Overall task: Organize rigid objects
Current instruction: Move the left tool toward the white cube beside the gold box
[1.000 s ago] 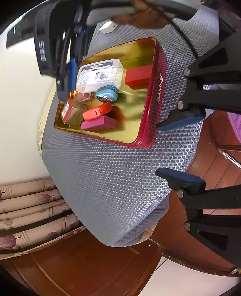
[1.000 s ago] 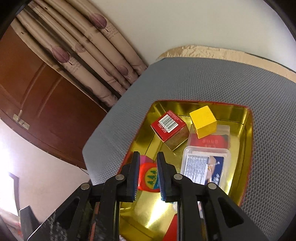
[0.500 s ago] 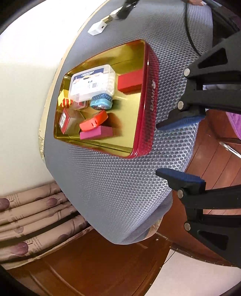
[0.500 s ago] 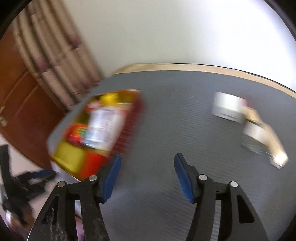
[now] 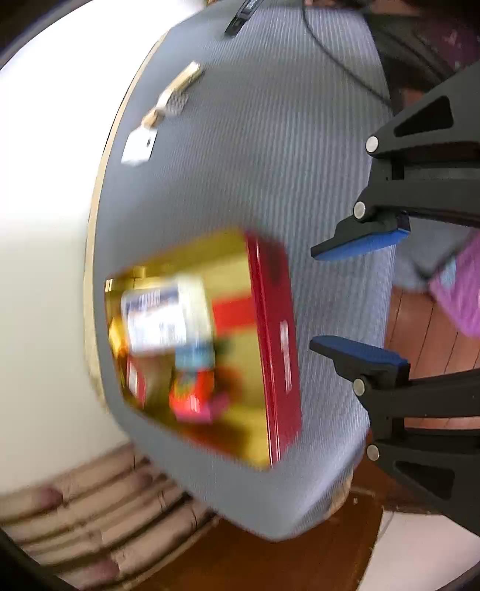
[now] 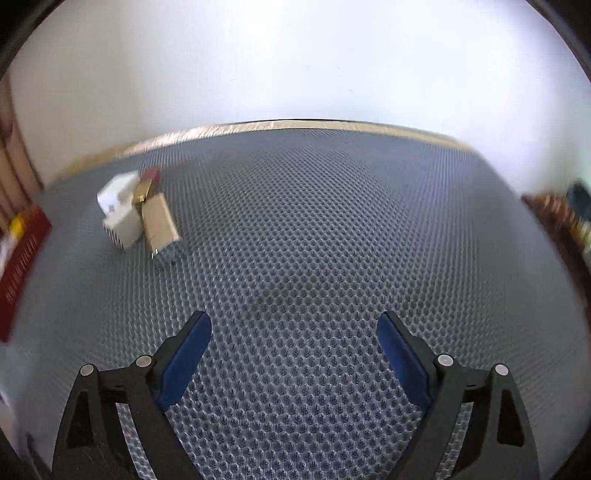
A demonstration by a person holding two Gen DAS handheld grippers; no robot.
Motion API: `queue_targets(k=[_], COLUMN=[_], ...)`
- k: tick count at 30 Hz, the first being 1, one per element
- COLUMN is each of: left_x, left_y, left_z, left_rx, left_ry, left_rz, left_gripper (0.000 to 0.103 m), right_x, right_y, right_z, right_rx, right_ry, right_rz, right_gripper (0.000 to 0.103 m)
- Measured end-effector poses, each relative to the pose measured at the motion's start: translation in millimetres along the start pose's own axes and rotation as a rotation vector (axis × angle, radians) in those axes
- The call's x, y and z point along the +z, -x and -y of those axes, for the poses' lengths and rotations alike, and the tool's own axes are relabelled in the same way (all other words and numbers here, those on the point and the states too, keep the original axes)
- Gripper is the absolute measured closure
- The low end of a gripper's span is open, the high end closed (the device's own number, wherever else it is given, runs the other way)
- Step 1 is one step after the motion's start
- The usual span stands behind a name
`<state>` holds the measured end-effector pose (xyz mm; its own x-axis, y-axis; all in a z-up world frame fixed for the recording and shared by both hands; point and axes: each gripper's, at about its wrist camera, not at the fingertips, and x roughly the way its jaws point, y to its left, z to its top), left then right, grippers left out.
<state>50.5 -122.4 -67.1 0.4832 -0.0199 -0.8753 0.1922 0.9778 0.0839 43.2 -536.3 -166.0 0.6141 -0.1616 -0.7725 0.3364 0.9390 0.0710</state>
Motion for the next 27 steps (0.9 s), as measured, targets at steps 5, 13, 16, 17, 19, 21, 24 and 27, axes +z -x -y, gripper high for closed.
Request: queue_targets(k=[5,13,16,17,19,21,24,27], left_x=[17,72,106,116,131,145,158,167], left_y=[-17,-29,-39,-43,-49,-58,-71,-84], left_z=[40,100,123,132,146,164,185,197], left_rx=[-0.085,-0.205,-0.280,-0.297,-0.320,-0.312,-0.305,-0.310], left_ry=[-0.022,-0.049,-0.030,-0.025,-0.039,-0.089,-0.156,-0.218], left_rz=[-0.050,-0.059,-0.071,-0.076,-0.076,-0.073,-0.059,-0.057], left_gripper=[0.060,0.060,0.060,0.060,0.060,0.060,0.060,0.060], right_x=[1,0,-1,-1,-1,-1,-1,-1], right_y=[1,2,3,3,4,5,6,7], right_z=[4,4,4,6,8,9,11,14], right_rx=[0.050,0.104,0.123,0.129,0.137,0.146,0.164,0.179], right_ry=[-0.018,-0.005,-0.009,-0.010,-0.011,-0.011,-0.014,-0.018], right_rz=[0.005,-0.015,-0.010,-0.011,-0.011,-0.011,-0.011,-0.012], right_gripper=[0.006,0.004,0.004,0.004,0.004,0.004,0.004,0.004])
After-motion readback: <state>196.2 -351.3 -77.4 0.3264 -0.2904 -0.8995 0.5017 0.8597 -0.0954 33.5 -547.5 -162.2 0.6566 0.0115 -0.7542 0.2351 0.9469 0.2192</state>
